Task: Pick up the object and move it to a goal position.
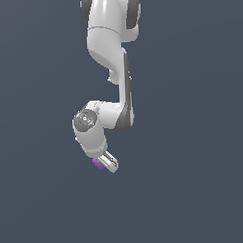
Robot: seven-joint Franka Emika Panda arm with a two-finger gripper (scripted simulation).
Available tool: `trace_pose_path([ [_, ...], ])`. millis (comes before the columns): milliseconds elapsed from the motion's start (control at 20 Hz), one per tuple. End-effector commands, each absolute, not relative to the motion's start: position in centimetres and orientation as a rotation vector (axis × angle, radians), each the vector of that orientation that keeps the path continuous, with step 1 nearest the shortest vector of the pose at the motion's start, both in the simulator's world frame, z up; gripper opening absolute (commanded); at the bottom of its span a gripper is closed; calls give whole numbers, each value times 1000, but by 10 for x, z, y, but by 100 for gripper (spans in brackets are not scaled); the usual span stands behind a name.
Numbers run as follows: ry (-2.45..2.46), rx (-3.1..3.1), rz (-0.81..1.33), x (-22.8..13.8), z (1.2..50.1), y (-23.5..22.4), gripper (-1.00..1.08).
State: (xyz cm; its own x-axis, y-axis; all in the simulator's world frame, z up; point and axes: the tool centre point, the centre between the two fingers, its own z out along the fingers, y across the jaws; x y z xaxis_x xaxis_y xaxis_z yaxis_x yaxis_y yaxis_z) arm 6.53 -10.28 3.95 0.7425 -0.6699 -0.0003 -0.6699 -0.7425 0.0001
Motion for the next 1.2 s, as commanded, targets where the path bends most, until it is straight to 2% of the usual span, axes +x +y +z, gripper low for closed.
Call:
trace_pose_path([
  [0,1127,-2932,0,66,39,-103,-100],
  [650,1127,-2932,0,67,49,-100,-100],
  [1150,1128,-2932,0,78,124,-80,-100],
])
